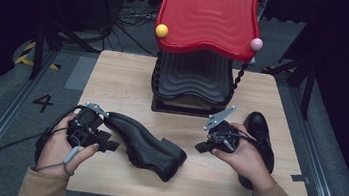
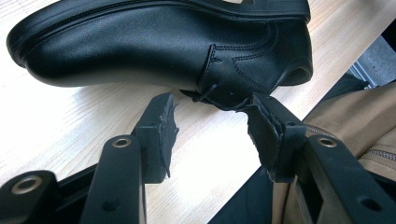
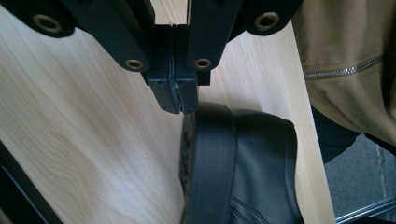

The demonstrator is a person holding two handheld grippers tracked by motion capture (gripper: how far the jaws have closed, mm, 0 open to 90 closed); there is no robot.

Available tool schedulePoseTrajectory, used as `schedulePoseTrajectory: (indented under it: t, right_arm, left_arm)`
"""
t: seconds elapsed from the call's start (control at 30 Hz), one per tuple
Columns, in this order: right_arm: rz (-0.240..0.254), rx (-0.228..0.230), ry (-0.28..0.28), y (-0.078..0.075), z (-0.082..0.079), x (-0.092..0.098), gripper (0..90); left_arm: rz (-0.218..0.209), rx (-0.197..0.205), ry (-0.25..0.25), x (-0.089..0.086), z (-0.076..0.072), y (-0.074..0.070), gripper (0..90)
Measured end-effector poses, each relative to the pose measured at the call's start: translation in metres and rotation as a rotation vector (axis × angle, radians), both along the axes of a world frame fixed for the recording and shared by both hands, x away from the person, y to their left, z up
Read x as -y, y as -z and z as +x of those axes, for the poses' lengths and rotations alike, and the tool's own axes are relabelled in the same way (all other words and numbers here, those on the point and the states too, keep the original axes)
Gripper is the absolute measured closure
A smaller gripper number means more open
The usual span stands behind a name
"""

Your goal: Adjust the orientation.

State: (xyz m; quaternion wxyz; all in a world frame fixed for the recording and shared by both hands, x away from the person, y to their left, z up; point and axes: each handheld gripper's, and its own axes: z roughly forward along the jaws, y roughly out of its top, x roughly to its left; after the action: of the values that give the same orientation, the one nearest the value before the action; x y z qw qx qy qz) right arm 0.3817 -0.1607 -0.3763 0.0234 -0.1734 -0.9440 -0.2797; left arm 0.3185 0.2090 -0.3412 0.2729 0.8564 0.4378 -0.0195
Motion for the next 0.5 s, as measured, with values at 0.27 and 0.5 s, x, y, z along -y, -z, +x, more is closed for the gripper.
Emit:
schedulePoseTrajectory:
  t: [0.27,0.5]
  right_arm:
    - [0.005,-0.024,-0.046,0.01,-0.004,-0.022,90.0]
    - [0.018,-0.028,-0.087,0.015,-0.007,-0.039,90.0]
  left_arm:
    - [0.012,-0.003,0.03,0.005,0.001,0.001,50.5]
    - [0.012,-0.004,0.035,0.007,0.002,0.002,50.7]
